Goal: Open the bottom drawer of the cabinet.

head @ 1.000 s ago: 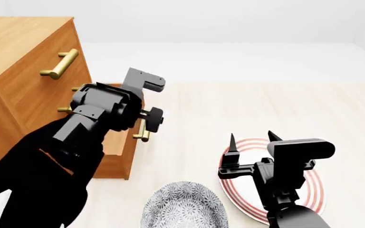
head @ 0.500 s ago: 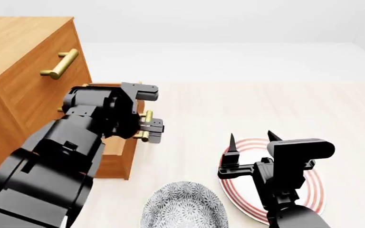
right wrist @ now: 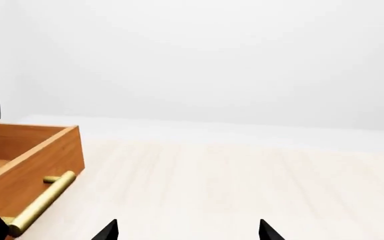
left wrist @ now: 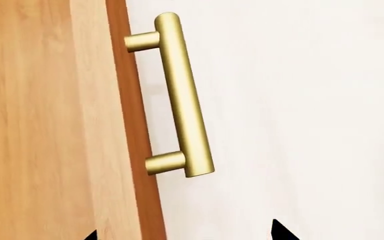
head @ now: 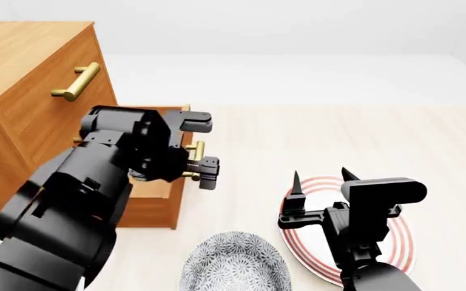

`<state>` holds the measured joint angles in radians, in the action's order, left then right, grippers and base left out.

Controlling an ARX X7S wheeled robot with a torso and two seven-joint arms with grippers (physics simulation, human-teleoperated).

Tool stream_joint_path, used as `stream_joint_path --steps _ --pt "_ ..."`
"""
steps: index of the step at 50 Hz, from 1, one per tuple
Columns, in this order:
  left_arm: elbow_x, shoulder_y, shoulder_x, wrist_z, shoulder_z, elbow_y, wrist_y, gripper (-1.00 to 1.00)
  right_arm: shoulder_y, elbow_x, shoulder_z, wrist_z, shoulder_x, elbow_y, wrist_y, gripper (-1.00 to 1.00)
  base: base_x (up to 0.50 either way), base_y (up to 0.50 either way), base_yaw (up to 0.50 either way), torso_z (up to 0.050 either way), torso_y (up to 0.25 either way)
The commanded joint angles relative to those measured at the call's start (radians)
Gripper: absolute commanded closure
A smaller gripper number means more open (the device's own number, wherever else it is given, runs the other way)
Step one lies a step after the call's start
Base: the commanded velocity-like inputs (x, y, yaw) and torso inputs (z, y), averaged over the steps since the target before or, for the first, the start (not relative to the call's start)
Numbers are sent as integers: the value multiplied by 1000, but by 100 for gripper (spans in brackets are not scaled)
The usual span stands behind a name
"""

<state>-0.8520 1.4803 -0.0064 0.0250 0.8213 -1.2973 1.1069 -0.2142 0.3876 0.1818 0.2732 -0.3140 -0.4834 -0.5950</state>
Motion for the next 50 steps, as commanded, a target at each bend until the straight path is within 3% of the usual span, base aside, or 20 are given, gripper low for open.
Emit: stream_joint_path --steps 1,10,20,27,28,31,35,45,50 --pt "-251 1 6 87 157 57 -5 -100 -1 3 3 5 -4 -3 -1 -100 0 0 0 0 0" --pt "-386 0 6 166 258 120 -39 -100 -4 9 0 12 -12 -20 -13 -100 0 0 0 0 0" --pt "-640 36 6 236 498 106 -88 -100 -2 13 0 15 -16 -23 -12 -100 0 0 0 0 0" --pt "-715 46 6 256 577 112 -151 -100 -1 15 2 16 -16 -17 -7 -100 0 0 0 0 0" --pt "-711 45 0 233 570 124 -192 -100 -1 15 2 15 -16 -15 -6 -100 0 0 0 0 0" --pt "-797 -25 -231 -186 385 546 -448 -100 -4 16 4 15 -15 -12 -6 -100 0 0 -2 0 0" --pt "-683 -73 -350 -531 333 868 -668 -100 -7 16 5 18 -16 -14 -7 -100 0 0 -5 0 2" --pt "-737 -198 -622 -653 193 1410 -810 -100 -26 18 2 31 -12 -9 -14 -100 0 0 -1 0 1" --pt "-575 -316 -690 -729 220 1552 -897 -100 -45 12 9 35 -13 -11 -17 -100 0 0 0 0 0"
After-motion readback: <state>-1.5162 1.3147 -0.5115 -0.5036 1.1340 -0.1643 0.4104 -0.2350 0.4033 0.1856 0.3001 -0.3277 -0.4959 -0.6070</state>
